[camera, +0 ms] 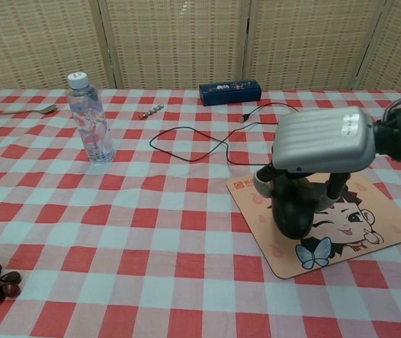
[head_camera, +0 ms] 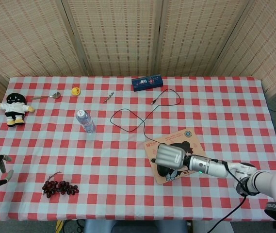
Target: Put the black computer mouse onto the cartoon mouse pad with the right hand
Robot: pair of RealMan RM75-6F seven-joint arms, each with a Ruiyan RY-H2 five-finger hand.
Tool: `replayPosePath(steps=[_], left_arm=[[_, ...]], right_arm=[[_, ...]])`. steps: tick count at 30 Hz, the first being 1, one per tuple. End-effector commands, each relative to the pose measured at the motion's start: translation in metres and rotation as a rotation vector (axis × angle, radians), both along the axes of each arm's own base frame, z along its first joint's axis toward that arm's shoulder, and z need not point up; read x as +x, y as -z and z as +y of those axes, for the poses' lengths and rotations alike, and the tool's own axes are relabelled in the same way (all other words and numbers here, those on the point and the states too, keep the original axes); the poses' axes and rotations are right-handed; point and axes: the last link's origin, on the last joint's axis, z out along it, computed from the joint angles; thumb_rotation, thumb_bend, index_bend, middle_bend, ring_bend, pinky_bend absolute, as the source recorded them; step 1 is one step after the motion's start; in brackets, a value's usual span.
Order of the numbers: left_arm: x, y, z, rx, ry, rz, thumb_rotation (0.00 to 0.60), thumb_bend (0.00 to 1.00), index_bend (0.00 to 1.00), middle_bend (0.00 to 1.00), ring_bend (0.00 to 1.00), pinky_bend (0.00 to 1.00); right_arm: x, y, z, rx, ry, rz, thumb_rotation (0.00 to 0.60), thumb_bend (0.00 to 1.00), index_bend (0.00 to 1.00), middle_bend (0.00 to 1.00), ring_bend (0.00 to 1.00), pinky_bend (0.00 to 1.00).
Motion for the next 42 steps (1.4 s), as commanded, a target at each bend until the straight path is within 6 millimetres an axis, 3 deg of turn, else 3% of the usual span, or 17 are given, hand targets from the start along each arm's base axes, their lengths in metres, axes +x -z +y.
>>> replayPosePath(steps=[1, 23, 42], left_arm=[[0.000, 0.000, 0.000, 0.000, -0.001, 0.000, 0.600, 0.33, 0.52, 0.64, 0.51, 0.60], [-0.003, 0.003, 0.002, -0.010, -0.017, 0.007, 0.600, 0.33, 0.52, 0.64, 0.51, 0.60], [-0.011, 0.014, 0.008, -0.039, -0.053, 0.027, 0.600, 0.33, 0.52, 0.64, 0.51, 0.60]], right_arm=[[-0.009, -0.002, -0.002, 0.015, -0.026, 0.018, 0.600, 0.13, 0.54, 1.00, 1.00, 1.00], [-0.065, -0.016, -0.019, 0.089, -0.055, -0.004, 0.600, 0.12, 0.51, 1.00, 1.00, 1.00], [-0.069, -0.017, -0.036, 0.043, -0.136, 0.068, 0.600, 0.06, 0.47, 1.00, 1.00, 1.00]])
